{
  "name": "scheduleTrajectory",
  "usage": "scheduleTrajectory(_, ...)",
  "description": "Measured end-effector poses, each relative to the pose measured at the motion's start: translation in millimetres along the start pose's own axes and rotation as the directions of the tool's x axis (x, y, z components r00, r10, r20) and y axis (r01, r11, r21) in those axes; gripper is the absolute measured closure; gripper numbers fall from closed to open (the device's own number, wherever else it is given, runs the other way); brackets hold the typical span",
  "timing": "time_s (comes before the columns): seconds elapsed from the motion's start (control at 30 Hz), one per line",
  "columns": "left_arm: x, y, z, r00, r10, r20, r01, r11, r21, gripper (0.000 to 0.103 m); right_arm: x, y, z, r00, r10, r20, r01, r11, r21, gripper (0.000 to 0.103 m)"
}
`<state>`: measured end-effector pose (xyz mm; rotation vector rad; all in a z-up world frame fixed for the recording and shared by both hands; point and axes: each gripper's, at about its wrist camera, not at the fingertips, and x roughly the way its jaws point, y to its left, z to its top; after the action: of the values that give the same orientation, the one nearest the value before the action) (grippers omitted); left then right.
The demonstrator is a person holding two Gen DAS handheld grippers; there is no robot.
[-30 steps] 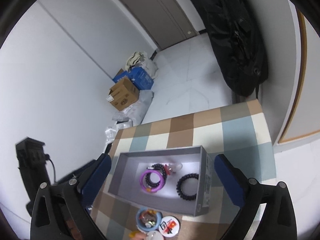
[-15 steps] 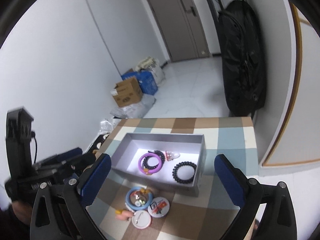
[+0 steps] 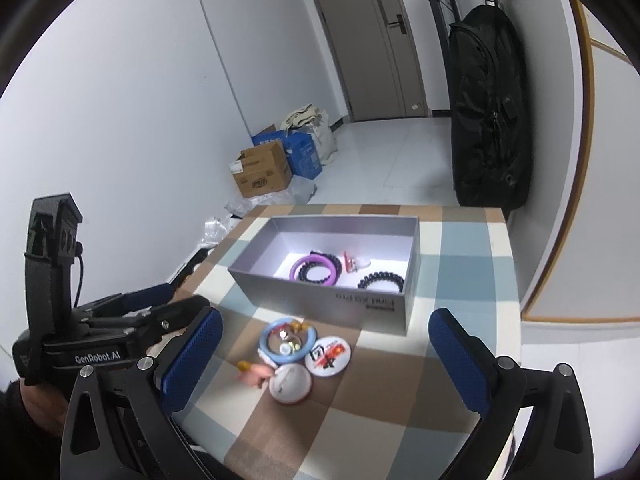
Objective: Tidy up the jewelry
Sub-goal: 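Withdraw both tools from the box toward the remaining jewelry, then grasp the yellow pacifier charm with the left gripper while the right gripper grasps the white badge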
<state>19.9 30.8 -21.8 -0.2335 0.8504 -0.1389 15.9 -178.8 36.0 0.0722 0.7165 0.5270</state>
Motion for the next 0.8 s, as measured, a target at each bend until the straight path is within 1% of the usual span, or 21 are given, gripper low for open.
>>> scheduleTrajectory(0.1, 5, 3, -6, 0.998, -0.041, -0.042, 0.04, 0.999, -0.024, 0.013, -1, 2, -4, 1.0, 0.005, -0.002, -0.005, 1.0, -0.008, 0.0)
scheduleTrajectory(0.23, 8, -4, -12, 0.997, -0.045, -0.064, 0.045, 0.999, -0.006, 0.013, 1, 5, -12, 0.999, 0.016, -0.027, -0.017, 1.0, -0.016, 0.0)
scheduleTrajectory(0.33, 13, -9, -16, 0.996, -0.037, -0.086, 0.039, 0.999, 0.016, 0.013, 3, 8, -16, 0.999, 0.008, -0.043, -0.01, 0.999, -0.035, 0.0)
scheduleTrajectory(0.37, 15, -9, -18, 0.995, -0.032, -0.092, 0.034, 0.999, 0.018, 0.016, 3, 8, -16, 0.999, 0.003, -0.046, -0.005, 0.999, -0.037, 0.0)
scheduleTrajectory(0.4, 17, -10, -20, 0.994, -0.035, -0.103, 0.037, 0.999, 0.017, 0.022, 4, 7, -17, 0.999, -0.004, -0.05, 0.002, 0.999, -0.033, 0.0)
scheduleTrajectory(0.47, 21, -12, -23, 0.99, -0.044, -0.131, 0.047, 0.999, 0.024, 0.03, 4, 4, -20, 0.998, -0.01, -0.063, 0.009, 1.0, -0.013, 0.0)
scheduleTrajectory(0.5, 22, -13, -23, 0.99, -0.043, -0.137, 0.048, 0.998, 0.028, 0.032, 5, 2, -21, 0.997, -0.008, -0.07, 0.008, 1.0, 0.001, 0.0)
scheduleTrajectory(0.67, 24, -17, -26, 0.986, -0.066, -0.154, 0.071, 0.997, 0.029, 0.032, 9, -3, -23, 0.996, -0.01, -0.091, 0.012, 1.0, 0.017, 0.0)
scheduleTrajectory(0.8, 29, -18, -29, 0.983, -0.061, -0.172, 0.069, 0.997, 0.04, 0.034, 11, -5, -24, 0.994, -0.012, -0.105, 0.015, 1.0, 0.025, 0.0)
